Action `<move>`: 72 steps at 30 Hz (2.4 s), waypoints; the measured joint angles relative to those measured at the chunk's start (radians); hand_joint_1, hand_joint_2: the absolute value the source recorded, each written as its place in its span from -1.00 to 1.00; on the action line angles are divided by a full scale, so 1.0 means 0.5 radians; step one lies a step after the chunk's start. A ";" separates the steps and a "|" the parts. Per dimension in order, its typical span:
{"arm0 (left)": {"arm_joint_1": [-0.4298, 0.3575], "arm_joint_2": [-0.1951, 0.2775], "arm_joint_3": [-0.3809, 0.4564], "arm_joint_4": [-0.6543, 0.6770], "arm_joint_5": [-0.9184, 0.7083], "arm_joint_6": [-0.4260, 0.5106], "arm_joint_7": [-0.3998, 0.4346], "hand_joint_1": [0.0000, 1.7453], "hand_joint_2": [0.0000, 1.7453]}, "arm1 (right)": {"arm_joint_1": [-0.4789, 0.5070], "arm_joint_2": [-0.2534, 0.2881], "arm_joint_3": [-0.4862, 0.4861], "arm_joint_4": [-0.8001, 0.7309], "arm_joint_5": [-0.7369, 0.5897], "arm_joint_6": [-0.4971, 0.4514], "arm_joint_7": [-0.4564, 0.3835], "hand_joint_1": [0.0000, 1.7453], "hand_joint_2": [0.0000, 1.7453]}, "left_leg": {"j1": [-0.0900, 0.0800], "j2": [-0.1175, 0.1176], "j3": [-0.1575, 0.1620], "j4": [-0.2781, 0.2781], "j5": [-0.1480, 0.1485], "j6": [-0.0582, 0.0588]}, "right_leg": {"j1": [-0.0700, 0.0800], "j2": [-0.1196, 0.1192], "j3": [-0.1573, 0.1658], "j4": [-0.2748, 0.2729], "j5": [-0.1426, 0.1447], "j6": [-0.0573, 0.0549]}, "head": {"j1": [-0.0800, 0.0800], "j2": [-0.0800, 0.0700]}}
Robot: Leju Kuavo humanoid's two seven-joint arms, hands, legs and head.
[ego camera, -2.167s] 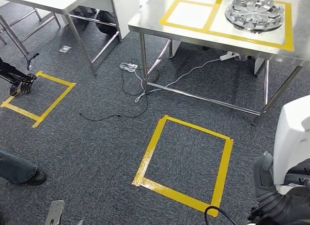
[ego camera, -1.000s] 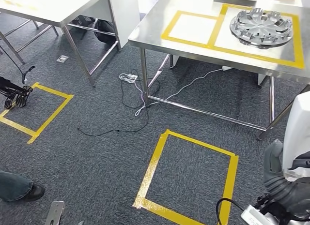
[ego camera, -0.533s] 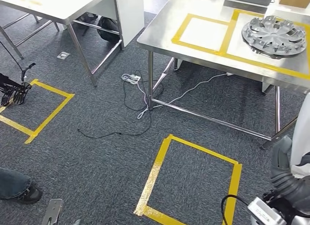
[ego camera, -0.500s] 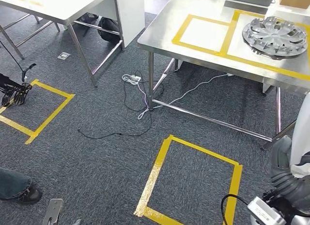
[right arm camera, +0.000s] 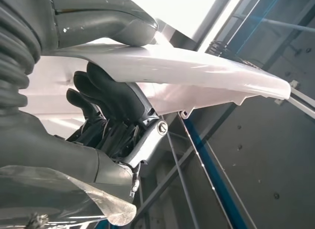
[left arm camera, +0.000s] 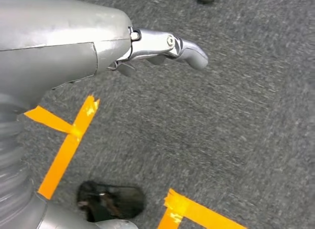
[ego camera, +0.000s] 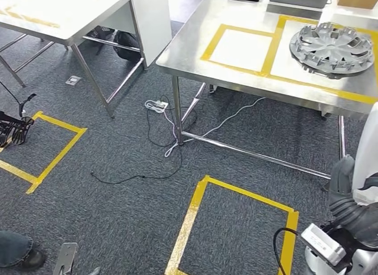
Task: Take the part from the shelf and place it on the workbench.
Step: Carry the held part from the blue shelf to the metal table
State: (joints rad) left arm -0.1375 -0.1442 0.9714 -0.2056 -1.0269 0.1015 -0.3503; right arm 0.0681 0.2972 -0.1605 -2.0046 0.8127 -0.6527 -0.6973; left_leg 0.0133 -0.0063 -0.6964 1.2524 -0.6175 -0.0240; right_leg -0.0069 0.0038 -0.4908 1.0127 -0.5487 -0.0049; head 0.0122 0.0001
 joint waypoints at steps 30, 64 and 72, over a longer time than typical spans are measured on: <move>0.019 -0.010 -0.035 0.000 -0.002 0.002 0.000 -1.00 1.00 | -0.017 -0.024 -0.054 0.102 -0.133 0.000 -0.001 1.00 1.00 | 0.002 -0.008 0.048 0.036 -0.165 0.023 | 0.000 0.021 -0.054 0.018 0.020 -0.001 | 0.036 0.001; 0.029 -0.014 -0.037 0.000 -0.004 0.005 0.007 -1.00 1.00 | 0.003 -0.050 -0.066 0.120 -0.148 0.000 -0.004 1.00 1.00 | -0.014 0.001 -0.064 -0.279 0.323 0.034 | -0.005 0.021 0.199 -0.084 -0.123 0.018 | 0.022 0.001; 0.013 -0.018 -0.048 0.000 -0.017 0.007 0.012 -1.00 1.00 | -0.012 -0.051 -0.073 0.111 -0.130 0.000 -0.002 1.00 1.00 | -0.011 -0.014 0.112 -0.479 0.427 0.107 | -0.001 0.011 0.017 0.346 -0.137 0.103 | 0.036 0.001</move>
State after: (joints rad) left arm -0.1310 -0.1533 0.9477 -0.2056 -1.0354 0.1051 -0.3444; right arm 0.0621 0.2716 -0.1970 -1.9492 0.7476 -0.6529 -0.6981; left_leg 0.0079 -0.0132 -0.6403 1.0130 -0.4039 0.0297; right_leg -0.0074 0.0094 -0.4822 1.1856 -0.6171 0.0466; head 0.0303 0.0004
